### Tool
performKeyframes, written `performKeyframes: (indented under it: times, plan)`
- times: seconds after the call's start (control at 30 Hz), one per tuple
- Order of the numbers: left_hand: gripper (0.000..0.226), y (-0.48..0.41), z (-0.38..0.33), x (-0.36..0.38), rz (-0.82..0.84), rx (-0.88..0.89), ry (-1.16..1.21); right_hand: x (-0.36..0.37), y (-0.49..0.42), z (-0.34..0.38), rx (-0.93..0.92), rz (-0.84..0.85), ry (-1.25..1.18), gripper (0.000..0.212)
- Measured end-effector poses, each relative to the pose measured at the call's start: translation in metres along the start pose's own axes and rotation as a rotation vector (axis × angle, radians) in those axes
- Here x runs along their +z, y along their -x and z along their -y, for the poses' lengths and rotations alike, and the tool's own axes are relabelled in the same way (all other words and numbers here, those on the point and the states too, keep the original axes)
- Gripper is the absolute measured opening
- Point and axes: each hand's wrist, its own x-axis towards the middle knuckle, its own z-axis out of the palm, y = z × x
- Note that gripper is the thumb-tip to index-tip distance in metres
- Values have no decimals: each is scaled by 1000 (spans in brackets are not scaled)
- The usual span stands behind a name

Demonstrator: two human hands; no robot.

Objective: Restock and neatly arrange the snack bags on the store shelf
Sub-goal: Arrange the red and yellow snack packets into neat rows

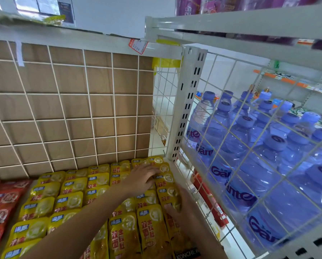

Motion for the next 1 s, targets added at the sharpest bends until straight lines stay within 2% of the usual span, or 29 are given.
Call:
performKeyframes:
  times: [0.13,0.2,0.3,0.4,0.53,0.73,1.0]
  plan:
    - [46,0,2,-3,-150,-66,115,-4,-3,3,13,-12,-68,44]
    - [47,-3,6,-8,-175,-135,188,-7,-9,4,11,-15,-82,47]
    - [46,-7,13,-11,-151,-150,199,-8,-23,7,1,-41,-44,69]
    - [46,-11,17,-11,-129,-141,166,-7,-37,13,-17,-31,-67,49]
    - [45,-17,21,-9,-77,-103,113,-3,-53,18,-16,-5,-51,39]
    - [48,-21,24,-3,-42,-37,58,3,-58,10,-23,8,53,59]
    - [48,-23,26,4,-62,-49,50,4,-56,3,-22,-17,110,61]
